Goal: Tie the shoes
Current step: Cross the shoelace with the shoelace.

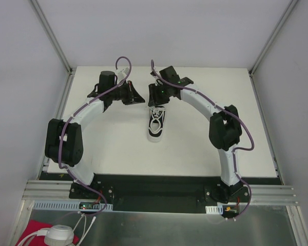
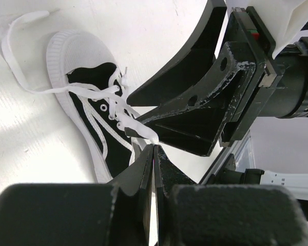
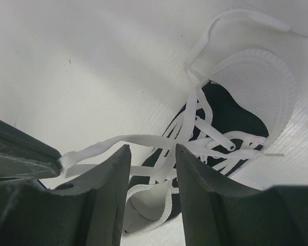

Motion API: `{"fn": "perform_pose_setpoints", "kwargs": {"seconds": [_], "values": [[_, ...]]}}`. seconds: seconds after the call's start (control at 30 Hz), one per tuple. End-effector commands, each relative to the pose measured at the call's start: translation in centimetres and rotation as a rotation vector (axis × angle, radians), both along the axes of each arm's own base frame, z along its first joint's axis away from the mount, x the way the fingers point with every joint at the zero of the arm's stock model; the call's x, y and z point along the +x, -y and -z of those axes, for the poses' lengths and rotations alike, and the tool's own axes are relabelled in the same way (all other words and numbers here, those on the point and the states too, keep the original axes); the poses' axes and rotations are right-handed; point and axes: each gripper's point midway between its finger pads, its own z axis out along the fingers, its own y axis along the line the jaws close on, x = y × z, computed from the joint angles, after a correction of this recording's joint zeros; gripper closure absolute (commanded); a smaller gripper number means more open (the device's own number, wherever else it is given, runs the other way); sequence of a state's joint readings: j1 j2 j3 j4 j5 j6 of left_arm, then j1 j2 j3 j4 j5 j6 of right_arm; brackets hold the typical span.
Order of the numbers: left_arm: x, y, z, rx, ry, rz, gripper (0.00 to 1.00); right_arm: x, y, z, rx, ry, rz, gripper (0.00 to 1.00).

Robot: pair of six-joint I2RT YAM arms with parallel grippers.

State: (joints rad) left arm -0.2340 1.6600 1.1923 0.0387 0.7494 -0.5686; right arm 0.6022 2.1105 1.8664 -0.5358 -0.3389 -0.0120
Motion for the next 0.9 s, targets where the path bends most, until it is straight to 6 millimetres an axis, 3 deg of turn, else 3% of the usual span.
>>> {"fn": "perform_pose_setpoints", "kwargs": {"seconds": [0.0, 0.23, 0.5, 0.87], "values": [[0.1, 0.0, -3.7, -0.031, 0.087, 0.007, 1.0, 0.7, -1.2, -3.6, 0.035, 0.092, -0.014, 0.57], [0.0, 0.1, -3.8, -0.035, 0.084, 0.011, 1.0, 0.4, -1.9, -3.8, 0.023, 0.116, -0.037, 0.57], [0.0, 0.1, -4.2, -0.038, 0.093, 0.014, 1.0, 1.1, -2.4, -2.6, 0.005, 0.101, -0.038, 0.61], [0.0, 0.1, -4.3, -0.037, 0.099, 0.012, 1.0, -0.1, -3.6, -2.0, 0.058, 0.037, -0.103, 0.61]]}}
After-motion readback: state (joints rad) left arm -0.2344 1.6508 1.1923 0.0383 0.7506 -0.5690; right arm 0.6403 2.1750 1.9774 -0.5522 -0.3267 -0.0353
